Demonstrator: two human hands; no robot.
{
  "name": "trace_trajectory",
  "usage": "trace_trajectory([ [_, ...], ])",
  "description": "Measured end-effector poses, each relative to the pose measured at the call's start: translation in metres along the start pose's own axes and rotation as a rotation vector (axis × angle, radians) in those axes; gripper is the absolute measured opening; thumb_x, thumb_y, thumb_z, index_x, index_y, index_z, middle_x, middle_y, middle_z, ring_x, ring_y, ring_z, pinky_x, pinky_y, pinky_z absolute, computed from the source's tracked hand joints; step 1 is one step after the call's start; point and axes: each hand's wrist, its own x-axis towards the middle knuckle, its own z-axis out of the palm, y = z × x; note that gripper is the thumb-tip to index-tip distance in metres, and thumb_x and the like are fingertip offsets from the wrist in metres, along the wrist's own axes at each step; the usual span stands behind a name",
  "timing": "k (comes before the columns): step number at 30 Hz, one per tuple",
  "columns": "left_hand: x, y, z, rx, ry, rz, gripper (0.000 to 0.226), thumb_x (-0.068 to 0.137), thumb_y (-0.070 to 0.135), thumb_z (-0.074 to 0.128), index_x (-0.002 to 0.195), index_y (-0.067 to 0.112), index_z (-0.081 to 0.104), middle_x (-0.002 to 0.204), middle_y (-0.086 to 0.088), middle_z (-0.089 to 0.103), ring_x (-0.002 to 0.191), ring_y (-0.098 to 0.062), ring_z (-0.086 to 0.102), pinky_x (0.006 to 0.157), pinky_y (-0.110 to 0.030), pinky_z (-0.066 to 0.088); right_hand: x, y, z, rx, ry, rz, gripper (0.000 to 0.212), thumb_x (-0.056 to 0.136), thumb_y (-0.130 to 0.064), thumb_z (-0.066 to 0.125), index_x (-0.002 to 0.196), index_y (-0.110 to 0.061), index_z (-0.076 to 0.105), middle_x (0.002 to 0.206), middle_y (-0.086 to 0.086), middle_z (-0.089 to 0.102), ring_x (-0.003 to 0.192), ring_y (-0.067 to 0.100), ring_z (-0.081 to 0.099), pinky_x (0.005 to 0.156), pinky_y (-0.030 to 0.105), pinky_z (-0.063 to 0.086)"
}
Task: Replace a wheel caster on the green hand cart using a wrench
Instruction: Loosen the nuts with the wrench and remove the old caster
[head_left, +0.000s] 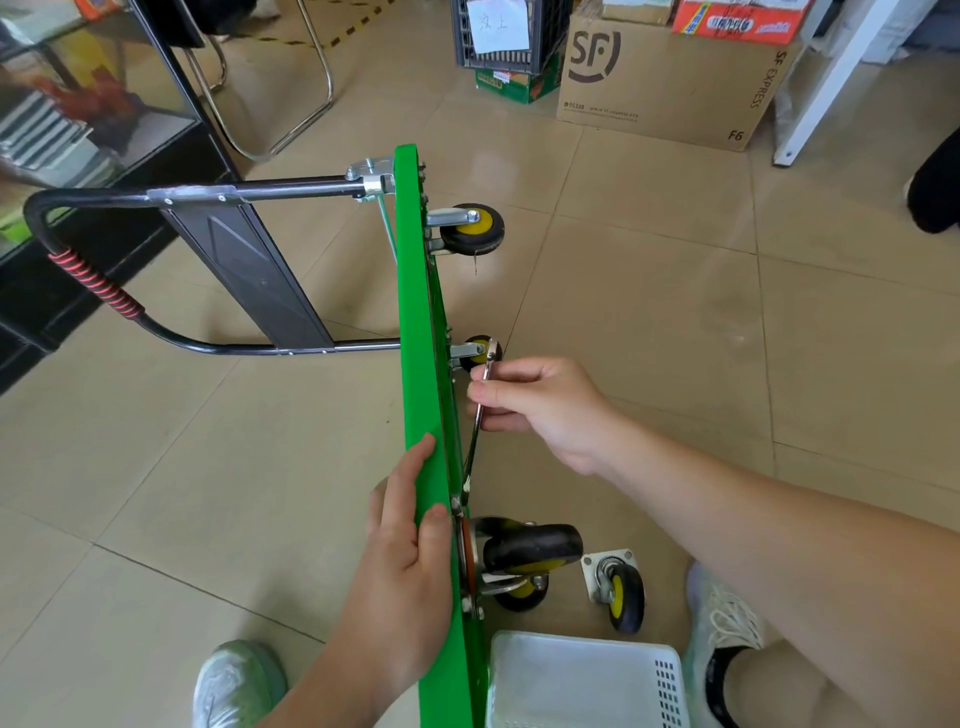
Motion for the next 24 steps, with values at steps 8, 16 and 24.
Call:
trace_trajectory([
  [8, 0.001, 0.000, 0.000, 0.002, -0.005, 0.003, 0.051, 0.108, 0.015, 0.038, 0.130, 0.061, 0.033, 0.133, 0.028, 0.037, 0.113, 0.032, 0.039, 0.085, 0.011, 0.023, 0.023, 0.009, 0.006, -0.047, -0.055, 0.086, 0.021, 0.080, -0.007, 0.081, 0.101, -0.010, 0.076, 0.097, 0.009, 0.078, 0.087, 0.022, 0.074, 0.077, 0.035, 0.060],
  [16, 0.000, 0.000, -0.001, 0.000, -0.001, 0.010, 0.055, 0.108, 0.014, 0.039, 0.131, 0.062, 0.030, 0.134, 0.030, 0.035, 0.114, 0.033, 0.037, 0.087, 0.011, 0.021, 0.022, 0.023, 0.015, -0.052, -0.069, 0.175, 0.033, 0.082, -0.008, 0.080, 0.112, 0.002, 0.071, 0.106, 0.017, 0.075, 0.093, 0.032, 0.074, 0.093, 0.050, 0.058],
  [24, 0.000, -0.002, 0.000, -0.004, -0.009, 0.012, 0.053, 0.108, 0.016, 0.039, 0.131, 0.063, 0.033, 0.135, 0.031, 0.035, 0.117, 0.033, 0.034, 0.090, 0.012, 0.020, -0.036, 0.008, 0.008, -0.117, -0.175, 0.053, 0.024, 0.078, 0.005, 0.078, 0.085, -0.018, 0.079, 0.092, -0.001, 0.078, 0.090, 0.011, 0.073, 0.091, 0.027, 0.057],
])
